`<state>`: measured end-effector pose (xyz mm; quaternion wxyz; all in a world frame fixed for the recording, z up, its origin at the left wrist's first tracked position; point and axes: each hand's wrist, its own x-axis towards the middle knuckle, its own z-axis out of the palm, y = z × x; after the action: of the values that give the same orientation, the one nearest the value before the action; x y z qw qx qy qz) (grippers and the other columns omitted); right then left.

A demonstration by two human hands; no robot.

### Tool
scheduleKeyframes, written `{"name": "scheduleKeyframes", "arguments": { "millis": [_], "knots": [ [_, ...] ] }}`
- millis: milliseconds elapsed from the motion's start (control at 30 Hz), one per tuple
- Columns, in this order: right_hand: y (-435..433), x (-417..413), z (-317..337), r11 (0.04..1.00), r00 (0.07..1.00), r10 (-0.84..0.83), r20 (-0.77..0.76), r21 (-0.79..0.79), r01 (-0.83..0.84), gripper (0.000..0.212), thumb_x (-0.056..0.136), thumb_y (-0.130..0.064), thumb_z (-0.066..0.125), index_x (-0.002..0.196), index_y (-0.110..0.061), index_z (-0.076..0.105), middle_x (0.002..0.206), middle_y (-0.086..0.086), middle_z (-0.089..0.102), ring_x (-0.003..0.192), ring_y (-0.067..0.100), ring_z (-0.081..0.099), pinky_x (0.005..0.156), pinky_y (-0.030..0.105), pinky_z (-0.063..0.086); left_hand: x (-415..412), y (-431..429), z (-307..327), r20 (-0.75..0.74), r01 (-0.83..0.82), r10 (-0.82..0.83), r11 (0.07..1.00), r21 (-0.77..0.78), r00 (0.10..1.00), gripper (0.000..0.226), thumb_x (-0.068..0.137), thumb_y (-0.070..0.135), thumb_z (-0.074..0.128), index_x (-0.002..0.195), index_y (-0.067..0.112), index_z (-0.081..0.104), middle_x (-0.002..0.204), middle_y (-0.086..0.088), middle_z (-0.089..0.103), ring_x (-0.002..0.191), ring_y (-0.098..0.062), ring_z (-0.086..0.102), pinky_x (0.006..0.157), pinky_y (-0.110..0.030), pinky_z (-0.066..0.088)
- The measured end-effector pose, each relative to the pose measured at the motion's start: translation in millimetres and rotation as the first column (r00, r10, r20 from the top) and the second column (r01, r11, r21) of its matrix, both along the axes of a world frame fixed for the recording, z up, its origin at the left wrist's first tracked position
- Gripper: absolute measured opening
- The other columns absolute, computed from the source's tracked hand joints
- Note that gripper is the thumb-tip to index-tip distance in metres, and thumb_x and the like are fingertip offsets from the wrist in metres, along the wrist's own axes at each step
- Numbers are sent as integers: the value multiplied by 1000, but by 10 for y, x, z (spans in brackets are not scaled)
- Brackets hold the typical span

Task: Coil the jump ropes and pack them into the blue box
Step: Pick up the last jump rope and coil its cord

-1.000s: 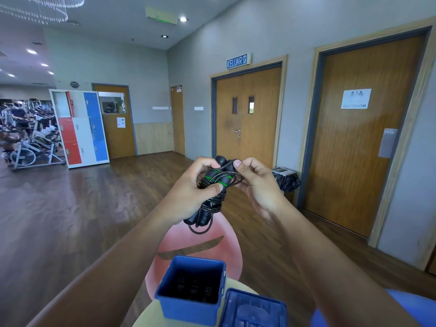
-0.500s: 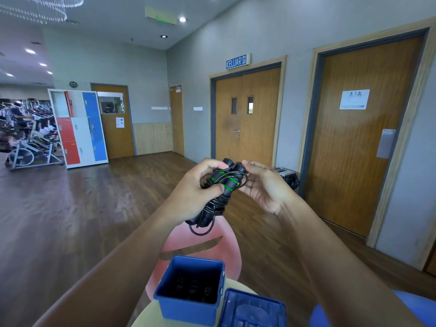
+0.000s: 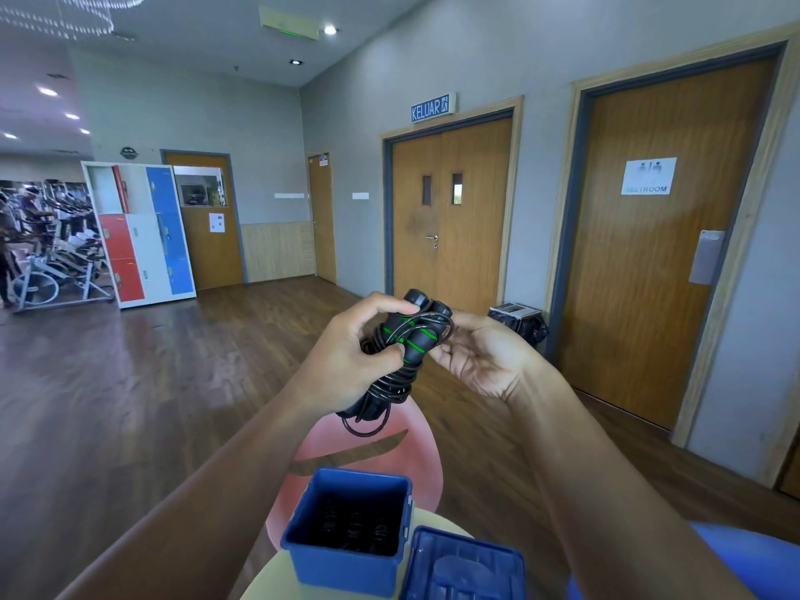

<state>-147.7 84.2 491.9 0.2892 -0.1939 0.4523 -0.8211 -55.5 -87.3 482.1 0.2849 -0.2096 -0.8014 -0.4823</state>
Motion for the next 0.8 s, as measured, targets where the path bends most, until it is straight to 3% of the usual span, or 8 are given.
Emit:
{"name": "scheduleKeyframes", "arguments": {
  "millis": [167,267,367,500,633,700,800],
  "knots": [
    [-50,-25,53,998,998,27,-59,58,-23,11,96,-8,53,94,-6,64,91,6,64,77,13,61,72,21,58,-21,-6,4,-26,-15,17,997,77,1000,50,83,-3,65,107,41,67,99,6,72,84,-11,68,72,-21,53],
    [-73,-44,48,993,995,60,-80,111,-51,8,84,-12,62,91,-8,64,96,5,64,79,14,60,73,21,57,-41,-13,28,-53,-15,20,996,91,998,46,80,0,64,107,37,67,101,2,71,88,-12,67,75,-20,53],
    [-89,-92,-38,987,996,64,-55,148,-55,7,82,-15,64,86,-10,63,90,5,62,78,15,62,70,22,58,-87,-19,5,-49,1,5,991,133,999,45,79,0,63,106,35,69,99,-2,73,85,-12,67,73,-21,53],
    [-127,-110,-96,983,998,40,-49,181,-30,10,89,-15,59,81,-14,53,74,1,51,61,10,60,59,20,53,-160,-3,-35,-33,-11,17,981,193,999,43,78,2,61,107,32,69,99,2,74,86,-11,68,74,-24,53],
    [-264,-63,-28,960,980,-155,-124,213,179,19,96,-16,54,77,-15,56,64,-1,50,58,11,46,54,21,42,-265,-9,-22,71,-101,83,942,320,994,49,78,12,60,114,45,60,113,0,71,101,-24,69,87,-44,56],
    [-406,-32,17,941,940,-297,-170,116,318,15,100,-18,49,86,-18,55,71,0,53,58,11,45,53,22,37,-307,27,25,150,-167,116,904,394,982,41,85,15,59,119,38,60,109,-5,69,92,-21,69,81,-39,58],
    [-627,20,36,828,803,-550,-227,-28,560,24,100,-14,42,83,-19,58,74,3,62,60,14,54,56,25,45,-338,122,122,244,-255,165,878,406,956,14,96,20,56,103,22,67,92,1,70,80,-14,65,73,-31,52]
  ]
}}
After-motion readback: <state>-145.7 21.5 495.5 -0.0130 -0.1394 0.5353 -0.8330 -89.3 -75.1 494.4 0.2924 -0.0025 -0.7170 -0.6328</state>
